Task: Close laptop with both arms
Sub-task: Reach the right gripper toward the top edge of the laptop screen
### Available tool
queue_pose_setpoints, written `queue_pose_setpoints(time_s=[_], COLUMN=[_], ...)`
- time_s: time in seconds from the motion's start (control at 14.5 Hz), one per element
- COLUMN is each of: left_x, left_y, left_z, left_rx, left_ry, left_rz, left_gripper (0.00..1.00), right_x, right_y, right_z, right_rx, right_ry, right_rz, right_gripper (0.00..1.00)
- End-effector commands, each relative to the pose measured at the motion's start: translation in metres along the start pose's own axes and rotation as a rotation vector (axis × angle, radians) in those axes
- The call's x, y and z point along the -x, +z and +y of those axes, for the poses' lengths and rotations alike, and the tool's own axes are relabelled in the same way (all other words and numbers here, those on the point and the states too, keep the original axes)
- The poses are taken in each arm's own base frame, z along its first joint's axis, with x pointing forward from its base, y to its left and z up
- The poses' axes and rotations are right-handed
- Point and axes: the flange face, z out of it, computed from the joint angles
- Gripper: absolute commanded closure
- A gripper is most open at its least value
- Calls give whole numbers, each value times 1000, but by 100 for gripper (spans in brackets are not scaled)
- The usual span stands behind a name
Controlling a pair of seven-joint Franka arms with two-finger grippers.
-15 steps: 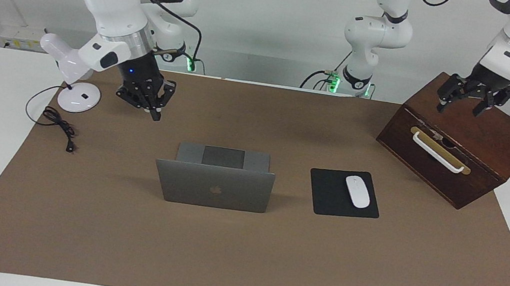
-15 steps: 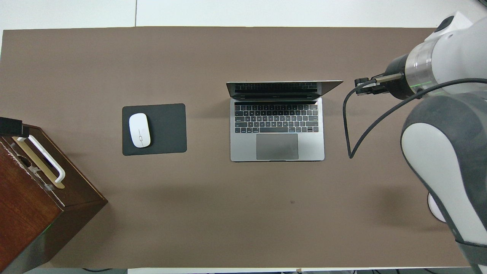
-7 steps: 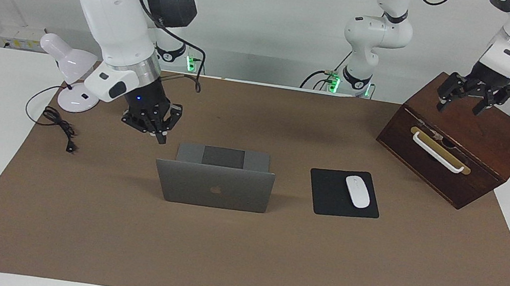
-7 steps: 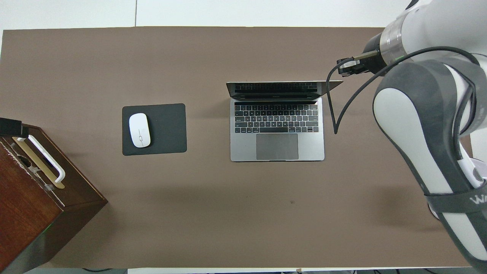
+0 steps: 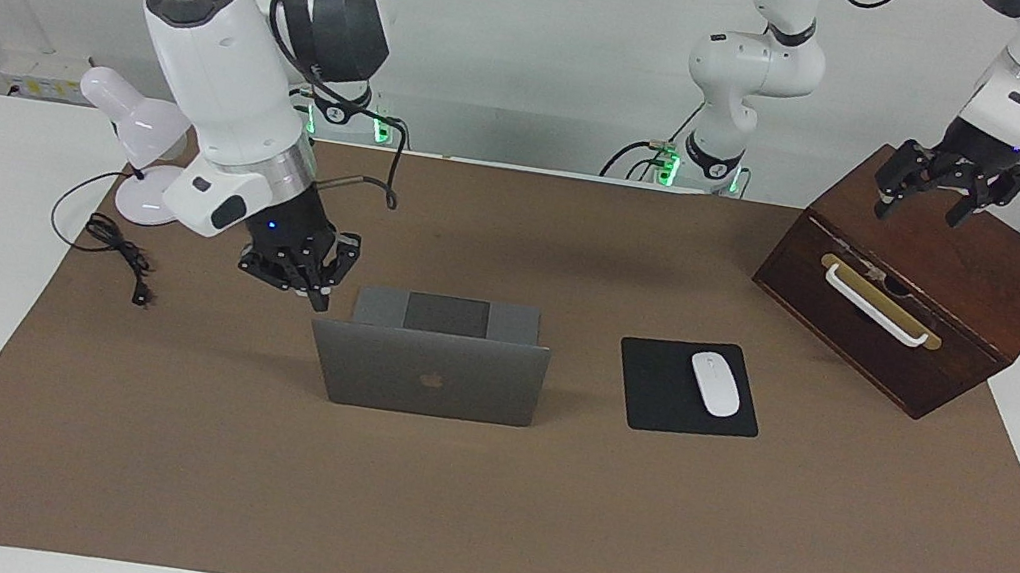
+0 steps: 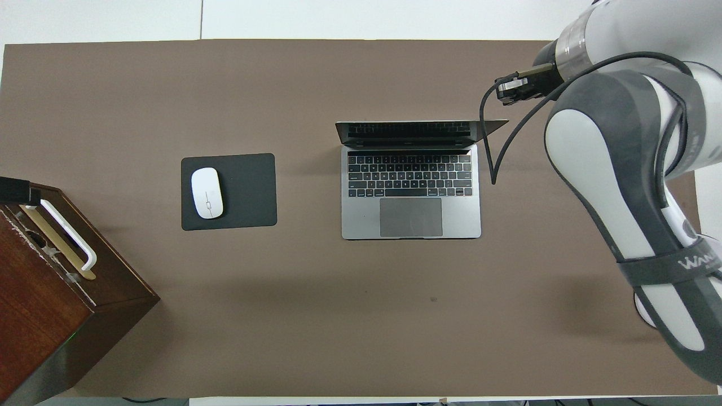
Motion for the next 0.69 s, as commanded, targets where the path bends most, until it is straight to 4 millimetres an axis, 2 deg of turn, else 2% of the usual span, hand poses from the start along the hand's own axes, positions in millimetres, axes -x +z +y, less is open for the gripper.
queue_pose_setpoints(time_s=[0.0,0.07,0.34,0.48,0.62], left_x=[11,10,11,9,7], left_y=[2,2,3,4,9], left_z=[7,9,26,48,78], left_rx=[1,1,4,23,28], left_ry=[-24,-20,6,46,106], left_rz=[-17,-14,-26,-7,28], left_gripper=[69,100,100,100,100], right_x=[-5,-5,-4,-7,-8], right_y=[-2,-4,0,12,16], right_z=[0,-2,-1,0,1], right_rx=[3,5,22,22,20], right_ry=[-28,-30,-36,-34,-33], right_rz=[0,4,-3,-15,-17], right_gripper=[100,100,100,100,100])
